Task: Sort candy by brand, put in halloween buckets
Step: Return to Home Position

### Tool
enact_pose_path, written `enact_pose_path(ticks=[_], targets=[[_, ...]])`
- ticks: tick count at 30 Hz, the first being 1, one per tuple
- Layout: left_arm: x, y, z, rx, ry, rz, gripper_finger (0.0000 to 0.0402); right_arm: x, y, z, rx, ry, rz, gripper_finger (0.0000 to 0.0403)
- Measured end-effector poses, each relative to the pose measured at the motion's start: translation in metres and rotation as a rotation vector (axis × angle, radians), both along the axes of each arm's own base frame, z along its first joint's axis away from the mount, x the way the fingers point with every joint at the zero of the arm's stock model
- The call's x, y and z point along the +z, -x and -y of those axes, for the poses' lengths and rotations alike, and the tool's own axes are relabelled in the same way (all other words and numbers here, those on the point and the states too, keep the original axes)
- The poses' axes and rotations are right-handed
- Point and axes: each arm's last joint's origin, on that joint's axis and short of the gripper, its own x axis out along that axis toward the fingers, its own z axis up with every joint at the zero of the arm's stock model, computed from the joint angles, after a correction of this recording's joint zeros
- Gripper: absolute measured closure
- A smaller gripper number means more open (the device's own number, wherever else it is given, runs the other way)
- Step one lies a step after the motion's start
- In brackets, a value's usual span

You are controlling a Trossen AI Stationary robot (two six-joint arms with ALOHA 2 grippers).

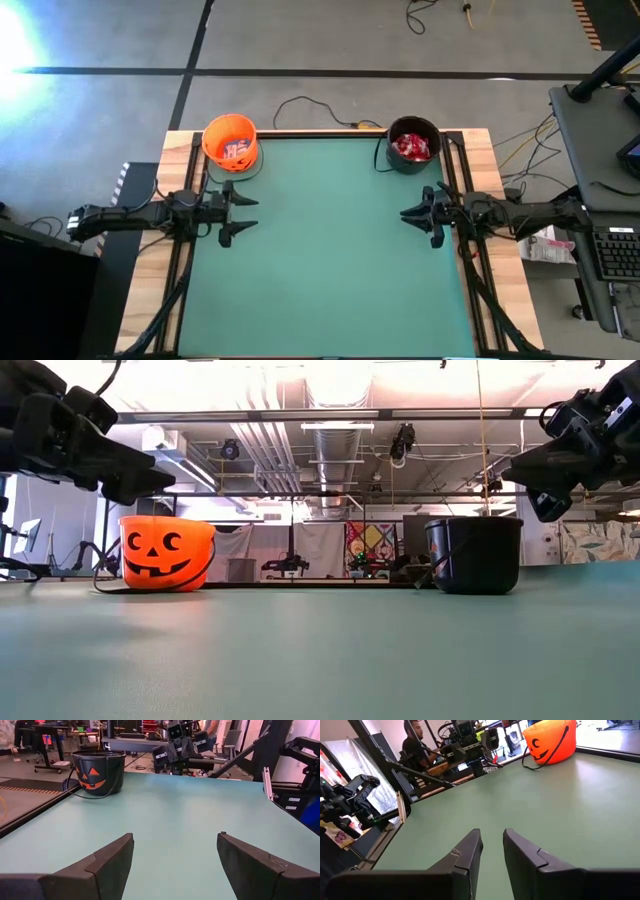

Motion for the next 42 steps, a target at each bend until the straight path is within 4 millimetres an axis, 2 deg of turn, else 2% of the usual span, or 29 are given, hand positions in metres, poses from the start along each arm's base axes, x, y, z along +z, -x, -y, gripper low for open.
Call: enact_pose_path(ticks=[9, 22, 36, 42], targets=[[0.0002, 0.0000, 0.0000, 0.000, 0.000, 0.000, 0.0130, 0.0001, 0.0000, 0.0000, 0.000, 0.000, 0.001, 0.0316], [0.0002, -0.0001, 0.0000, 0.000, 0.000, -0.001, 0.0130, 0.0000, 0.0000, 0.0000, -0.001, 0.000, 0.001, 0.0332], [0.0002, -0.0001, 0.0000, 0.000, 0.000, -0.001, 0.0130, 0.0000, 0.0000, 0.0000, -0.001, 0.000, 0.001, 0.0317], [0.0002, -0.0001, 0.0000, 0.000, 0.000, -0.001, 0.0130, 0.0000, 0.0000, 0.0000, -0.001, 0.000, 0.001, 0.0322]])
